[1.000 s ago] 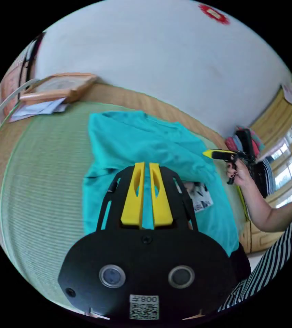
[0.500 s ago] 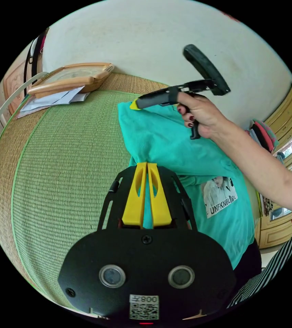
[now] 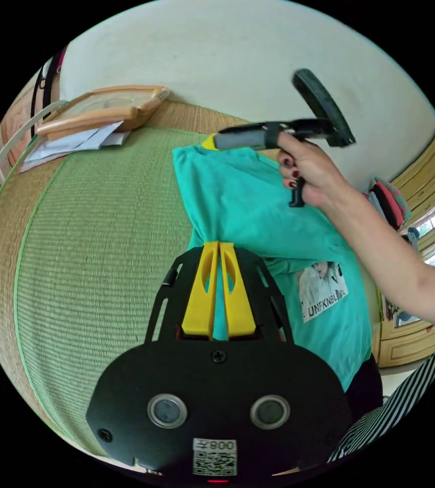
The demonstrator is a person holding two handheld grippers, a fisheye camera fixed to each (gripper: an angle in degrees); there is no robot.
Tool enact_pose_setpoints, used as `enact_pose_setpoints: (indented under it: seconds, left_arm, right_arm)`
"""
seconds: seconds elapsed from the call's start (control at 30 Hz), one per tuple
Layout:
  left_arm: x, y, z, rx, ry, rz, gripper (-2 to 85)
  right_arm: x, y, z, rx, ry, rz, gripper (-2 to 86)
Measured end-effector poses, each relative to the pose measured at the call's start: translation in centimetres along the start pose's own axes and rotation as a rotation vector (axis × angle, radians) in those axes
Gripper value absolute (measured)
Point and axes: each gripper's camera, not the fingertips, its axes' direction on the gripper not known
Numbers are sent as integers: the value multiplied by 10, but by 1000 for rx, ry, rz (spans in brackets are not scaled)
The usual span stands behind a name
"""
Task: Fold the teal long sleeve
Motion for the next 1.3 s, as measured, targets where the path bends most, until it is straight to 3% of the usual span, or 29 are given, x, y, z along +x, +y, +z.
enact_pose_setpoints:
  seconds: [0.17, 0.33, 0.47, 0.67, 1.07, 1.3]
  left_arm:
    - [-14, 6, -13, -14, -35, 23, 2]
    - [-35, 8, -12, -68, -38, 47, 3]
    - [-48, 19, -43, -24, -26, 52, 4]
    - [-83, 73, -83, -36, 177, 40, 14]
    - [-182, 232, -147, -105, 359, -350, 72]
    - [-216, 278, -143, -164, 414, -459, 107]
  right_arm:
    - [-35, 100, -63, -19, -71, 10, 2]
    - [-58, 173, -54, -166, -18, 106, 2]
    - [-66, 191, -101, -82, -71, 207, 2]
    - [-104, 260, -203, -31, -82, 287, 2]
    - [-187, 542, -378, 122, -177, 757, 12]
    - [-238, 633, -433, 213, -243, 901, 61]
